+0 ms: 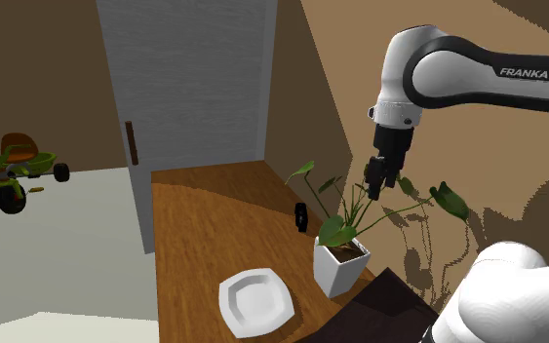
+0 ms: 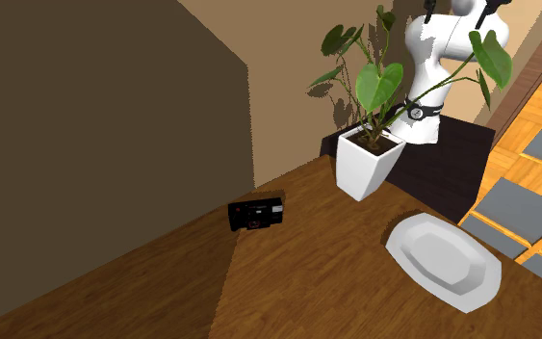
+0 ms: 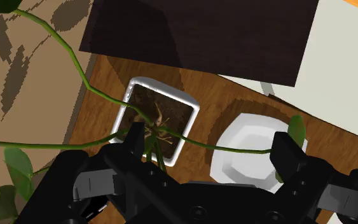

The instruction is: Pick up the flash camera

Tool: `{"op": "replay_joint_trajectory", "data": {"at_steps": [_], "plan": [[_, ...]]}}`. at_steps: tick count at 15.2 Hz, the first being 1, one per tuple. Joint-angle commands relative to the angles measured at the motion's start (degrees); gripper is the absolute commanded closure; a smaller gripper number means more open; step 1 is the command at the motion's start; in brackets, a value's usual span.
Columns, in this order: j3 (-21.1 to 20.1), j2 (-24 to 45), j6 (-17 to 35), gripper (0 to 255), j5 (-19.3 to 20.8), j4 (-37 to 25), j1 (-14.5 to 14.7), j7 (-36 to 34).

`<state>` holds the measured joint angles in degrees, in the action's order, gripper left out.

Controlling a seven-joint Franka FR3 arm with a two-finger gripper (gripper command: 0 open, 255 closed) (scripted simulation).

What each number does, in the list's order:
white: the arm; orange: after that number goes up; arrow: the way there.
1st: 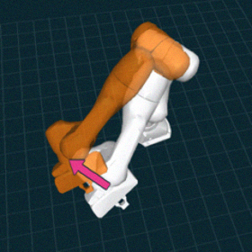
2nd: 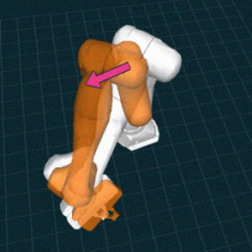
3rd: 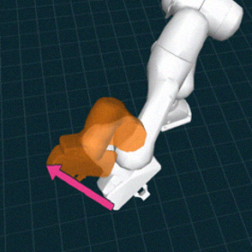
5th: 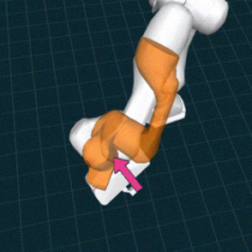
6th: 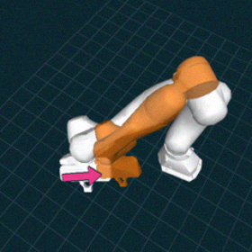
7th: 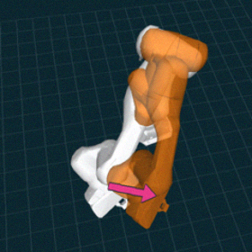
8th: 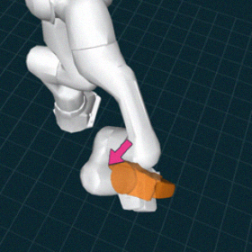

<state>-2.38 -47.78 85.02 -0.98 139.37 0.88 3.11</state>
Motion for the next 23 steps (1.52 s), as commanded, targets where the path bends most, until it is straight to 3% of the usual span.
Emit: {"op": "replay_joint_trajectory", "data": {"at_steps": [1,12,23], "plan": [[0.00,0.00,0.00,0,0.00,0.00,0.00,0.00],[1.24,19.11,21.69,0,0.32,1.25,-3.88,-4.36],[3.35,42.26,38.22,0,0.01,-6.74,-6.94,-8.02]]}}
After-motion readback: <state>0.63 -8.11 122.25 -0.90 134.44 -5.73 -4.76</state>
